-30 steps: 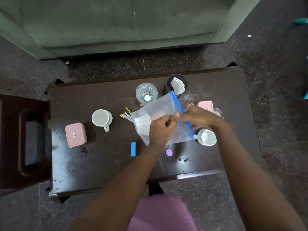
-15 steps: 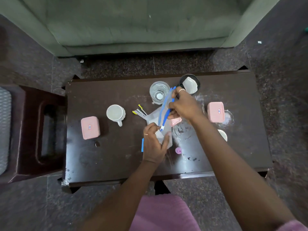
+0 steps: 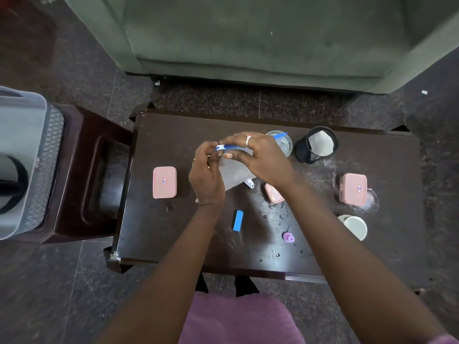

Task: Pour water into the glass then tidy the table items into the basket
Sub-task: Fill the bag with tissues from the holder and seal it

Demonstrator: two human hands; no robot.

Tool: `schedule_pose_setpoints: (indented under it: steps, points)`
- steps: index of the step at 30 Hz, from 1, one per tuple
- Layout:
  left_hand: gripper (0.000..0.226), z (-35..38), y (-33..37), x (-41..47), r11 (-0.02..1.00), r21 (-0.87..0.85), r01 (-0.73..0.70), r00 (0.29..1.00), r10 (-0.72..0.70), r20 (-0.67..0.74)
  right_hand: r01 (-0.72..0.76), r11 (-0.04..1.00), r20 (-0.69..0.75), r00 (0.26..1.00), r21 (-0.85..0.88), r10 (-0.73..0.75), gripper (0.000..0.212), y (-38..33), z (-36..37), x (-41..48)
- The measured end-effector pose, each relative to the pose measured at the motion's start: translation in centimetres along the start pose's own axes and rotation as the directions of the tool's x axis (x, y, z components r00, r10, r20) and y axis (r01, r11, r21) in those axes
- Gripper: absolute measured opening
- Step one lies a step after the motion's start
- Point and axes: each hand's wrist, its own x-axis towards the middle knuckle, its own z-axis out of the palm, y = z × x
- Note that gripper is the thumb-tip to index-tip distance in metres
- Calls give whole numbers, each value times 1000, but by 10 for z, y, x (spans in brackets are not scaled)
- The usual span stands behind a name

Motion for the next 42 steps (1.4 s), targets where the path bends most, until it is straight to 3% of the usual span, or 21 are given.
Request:
schedule_pose_setpoints:
  steps: [3,8,13,22,29,34,40,42]
  points:
    - [21,-7,-6,7,1000,-8,-2,1000,1,-26,-9,999,-69,998,44,12,21,-5,8,10]
    - [13,-12,-16,15,1000,15,-21,999,21,-34,-27,999,-47,998,34,29,19,-7,19,18]
    - [13,-11,-14,14,997,80,-4,999,8,-51,-144,990,-66,988,-9,143,7,-3,30,23]
    - [22,-9,-9,7,983,161,-85,996,86,3,-114,991,-16,993,-71,113,4,7,30,17]
    - [22,-11,-8,14,987,150,-63,995,73,-65,-170,970,-16,985,-175,170,17,34,16,7]
    - [15,-19,-13,30,992,97,85,978,-64,-199,-258,936,-34,966,-240,258,21,56,-4,-6]
    - [23,-24,-20,30,991,129,23,993,-7,-119,-419,901,-71,908,-111,413,25,71,-13,-22]
    - [29,-24,-21,33,994,89,64,989,-51,-140,-458,886,-67,884,78,462,20,71,-15,-26]
